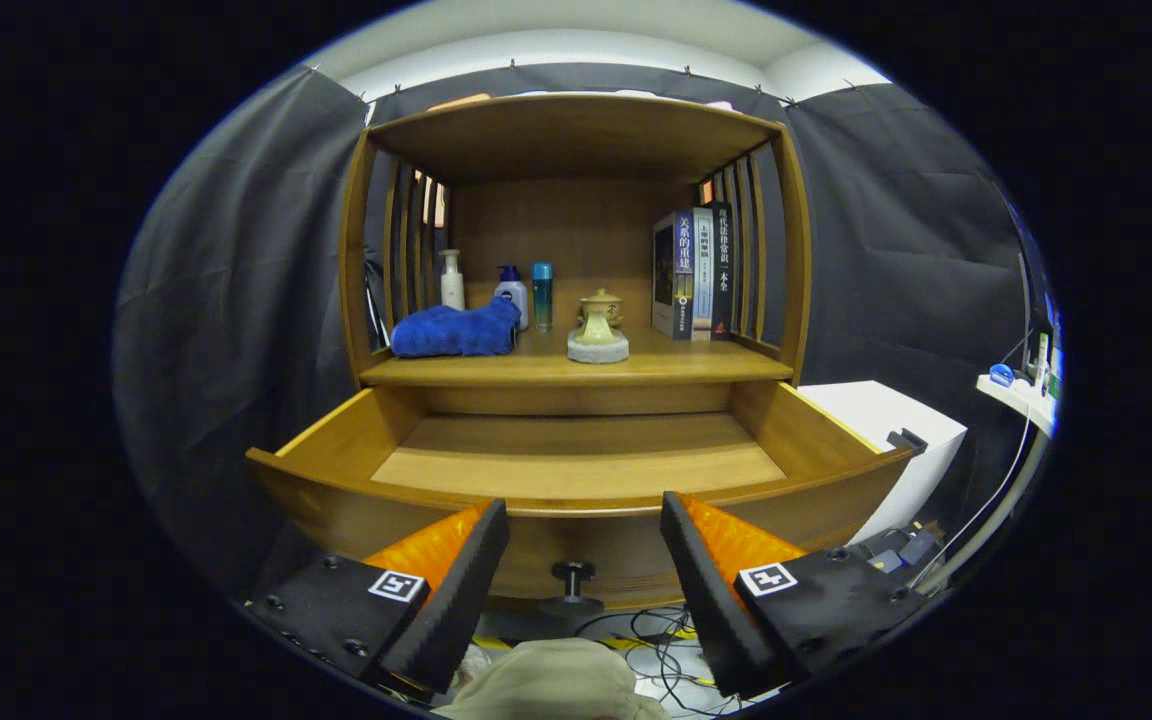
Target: Pull open the drawer, take out the items inside it, and place them on the countertop above the cabinet.
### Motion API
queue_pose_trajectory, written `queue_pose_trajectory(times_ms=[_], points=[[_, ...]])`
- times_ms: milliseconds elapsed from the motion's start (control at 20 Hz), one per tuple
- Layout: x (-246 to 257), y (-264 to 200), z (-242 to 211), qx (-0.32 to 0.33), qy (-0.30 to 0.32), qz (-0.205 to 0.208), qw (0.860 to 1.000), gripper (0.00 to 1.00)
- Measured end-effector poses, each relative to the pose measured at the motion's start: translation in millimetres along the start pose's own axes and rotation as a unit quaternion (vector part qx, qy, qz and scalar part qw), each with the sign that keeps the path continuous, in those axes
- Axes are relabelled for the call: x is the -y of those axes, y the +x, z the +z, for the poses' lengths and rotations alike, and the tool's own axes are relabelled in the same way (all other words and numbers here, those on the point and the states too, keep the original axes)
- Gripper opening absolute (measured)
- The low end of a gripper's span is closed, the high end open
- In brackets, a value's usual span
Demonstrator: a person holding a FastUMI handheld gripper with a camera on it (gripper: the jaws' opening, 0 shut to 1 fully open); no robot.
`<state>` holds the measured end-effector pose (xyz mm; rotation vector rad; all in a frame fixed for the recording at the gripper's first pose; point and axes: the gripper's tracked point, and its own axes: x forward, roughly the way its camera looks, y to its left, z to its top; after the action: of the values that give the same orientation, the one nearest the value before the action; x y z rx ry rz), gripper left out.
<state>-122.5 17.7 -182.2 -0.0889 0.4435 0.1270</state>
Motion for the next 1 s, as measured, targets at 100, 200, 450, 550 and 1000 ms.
queue_pose_trajectory(times_ms=[100,200,450,550,1000], points=[[3,3,-8,-0.007,0.000,-0.005,1.000,0.98],[4,6,-12,-0.011,0.003,-0.008,1.000,0.98],[2,10,-11,-0.002,-0.004,-0.009,1.000,0.99],[3,15,-12,-0.008,-0.006,-0.007,1.000,0.99],[6,46,2,-0.009,-0.004,-0.011,1.000,0.97]])
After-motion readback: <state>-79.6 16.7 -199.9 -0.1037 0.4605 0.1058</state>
